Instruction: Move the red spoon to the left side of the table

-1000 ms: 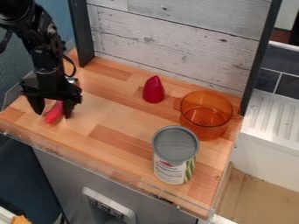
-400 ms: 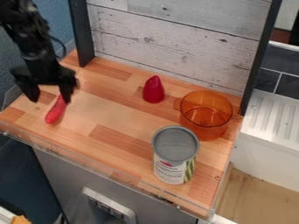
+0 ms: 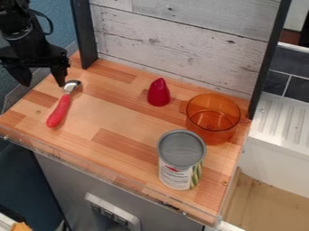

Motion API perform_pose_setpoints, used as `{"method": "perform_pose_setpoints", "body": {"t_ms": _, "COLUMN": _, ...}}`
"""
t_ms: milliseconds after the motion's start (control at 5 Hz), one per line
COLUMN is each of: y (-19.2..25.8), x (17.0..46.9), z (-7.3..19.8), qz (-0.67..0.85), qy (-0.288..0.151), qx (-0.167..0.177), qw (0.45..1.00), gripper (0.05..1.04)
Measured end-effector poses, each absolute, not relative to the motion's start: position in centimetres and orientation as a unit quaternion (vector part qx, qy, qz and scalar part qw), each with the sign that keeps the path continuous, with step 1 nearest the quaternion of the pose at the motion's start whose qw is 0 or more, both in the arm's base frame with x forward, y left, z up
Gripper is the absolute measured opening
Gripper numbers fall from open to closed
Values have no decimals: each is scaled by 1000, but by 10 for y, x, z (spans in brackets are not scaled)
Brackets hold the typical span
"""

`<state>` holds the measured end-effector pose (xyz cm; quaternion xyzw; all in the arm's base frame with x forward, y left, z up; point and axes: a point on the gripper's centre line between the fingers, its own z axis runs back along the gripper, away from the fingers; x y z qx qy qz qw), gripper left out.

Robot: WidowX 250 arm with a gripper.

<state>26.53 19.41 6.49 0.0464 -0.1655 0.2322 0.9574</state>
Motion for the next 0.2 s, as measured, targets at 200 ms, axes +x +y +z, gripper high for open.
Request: {"method": "perform_pose_setpoints", "body": {"t_ms": 200, "y": 194, "x": 266, "z": 66, "qz": 231, "qy": -167, "qx": 47, "qw": 957, "gripper": 1000}}
